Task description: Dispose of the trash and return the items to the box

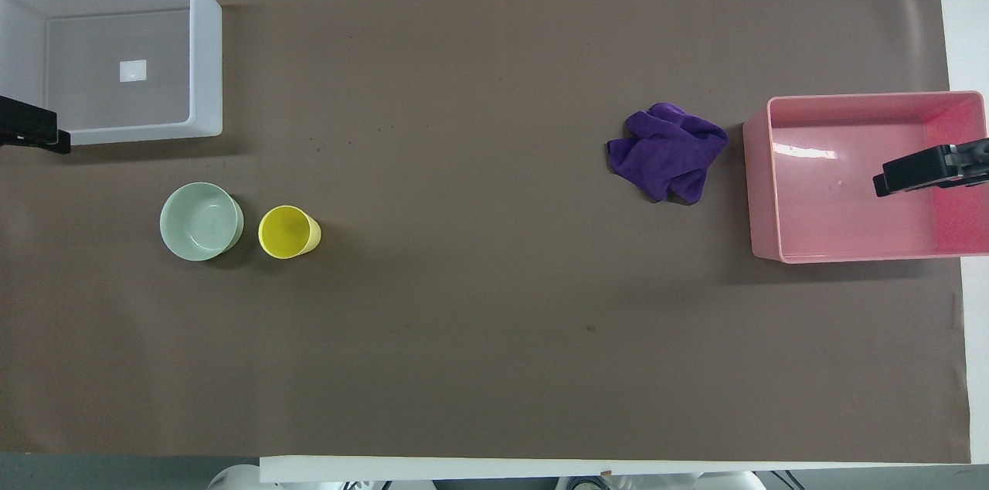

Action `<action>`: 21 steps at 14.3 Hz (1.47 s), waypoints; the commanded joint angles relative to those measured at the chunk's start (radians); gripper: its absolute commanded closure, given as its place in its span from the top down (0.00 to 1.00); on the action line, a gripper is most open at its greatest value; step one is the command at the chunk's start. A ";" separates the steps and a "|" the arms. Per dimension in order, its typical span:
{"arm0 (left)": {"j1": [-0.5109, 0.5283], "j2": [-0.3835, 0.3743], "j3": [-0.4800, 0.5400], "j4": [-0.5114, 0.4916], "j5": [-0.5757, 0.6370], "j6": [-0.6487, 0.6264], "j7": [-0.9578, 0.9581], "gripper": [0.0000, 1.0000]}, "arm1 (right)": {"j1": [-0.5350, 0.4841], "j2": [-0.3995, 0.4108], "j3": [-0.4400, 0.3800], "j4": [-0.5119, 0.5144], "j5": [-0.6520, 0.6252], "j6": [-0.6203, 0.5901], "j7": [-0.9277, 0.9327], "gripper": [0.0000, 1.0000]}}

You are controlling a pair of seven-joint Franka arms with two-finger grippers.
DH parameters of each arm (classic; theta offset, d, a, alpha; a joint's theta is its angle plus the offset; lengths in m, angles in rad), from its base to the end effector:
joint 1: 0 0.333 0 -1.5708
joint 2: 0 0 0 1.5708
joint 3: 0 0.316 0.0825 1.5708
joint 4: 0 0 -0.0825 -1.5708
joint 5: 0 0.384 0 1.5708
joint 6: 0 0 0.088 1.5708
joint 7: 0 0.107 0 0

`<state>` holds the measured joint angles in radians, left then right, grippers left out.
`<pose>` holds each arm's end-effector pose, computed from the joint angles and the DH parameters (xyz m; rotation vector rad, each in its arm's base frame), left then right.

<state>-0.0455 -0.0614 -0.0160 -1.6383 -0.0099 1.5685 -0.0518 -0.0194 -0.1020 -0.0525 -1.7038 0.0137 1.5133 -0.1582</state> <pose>0.5335 -0.0342 0.6259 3.1331 -0.0151 -0.0139 0.5132 -0.0368 0.6119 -3.1067 -0.1352 0.1336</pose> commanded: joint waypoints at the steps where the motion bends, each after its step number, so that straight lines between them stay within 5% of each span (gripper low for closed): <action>1: -0.004 0.005 0.005 0.015 -0.013 -0.007 -0.010 1.00 | -0.005 -0.005 0.008 -0.010 0.000 0.010 0.023 1.00; 5: -0.004 -0.018 0.007 -0.040 -0.013 0.021 -0.013 1.00 | 0.002 0.001 0.016 -0.022 0.006 0.062 0.023 1.00; 10: 0.006 -0.227 0.007 -0.574 -0.015 0.399 -0.069 1.00 | 0.125 0.151 0.022 -0.020 0.008 0.243 0.055 1.00; 14: 0.012 -0.196 0.008 -0.737 -0.013 0.543 -0.086 1.00 | 0.225 0.290 0.022 -0.040 0.008 0.425 0.118 1.00; 18: 0.028 -0.131 0.011 -0.840 -0.013 0.683 -0.075 1.00 | 0.251 0.341 0.020 -0.253 0.006 0.706 0.105 1.00; 19: 0.036 -0.118 0.011 -0.869 -0.013 0.738 -0.082 0.91 | 0.254 0.369 0.020 -0.255 0.005 0.720 0.103 1.00; 20: 0.035 -0.103 0.010 -0.885 -0.013 0.777 -0.088 0.34 | 0.254 0.390 0.020 -0.258 0.003 0.735 0.104 1.00; 21: 0.035 -0.095 0.010 -0.891 -0.013 0.794 -0.088 0.00 | 0.254 0.398 0.020 -0.266 0.003 0.766 0.103 0.99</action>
<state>-0.0176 -0.1660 -0.0046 -2.4951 -0.0132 2.2966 -0.1267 0.2367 0.2887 -0.0321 -1.9520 0.0169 2.2376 -0.0458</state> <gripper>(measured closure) 0.079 0.000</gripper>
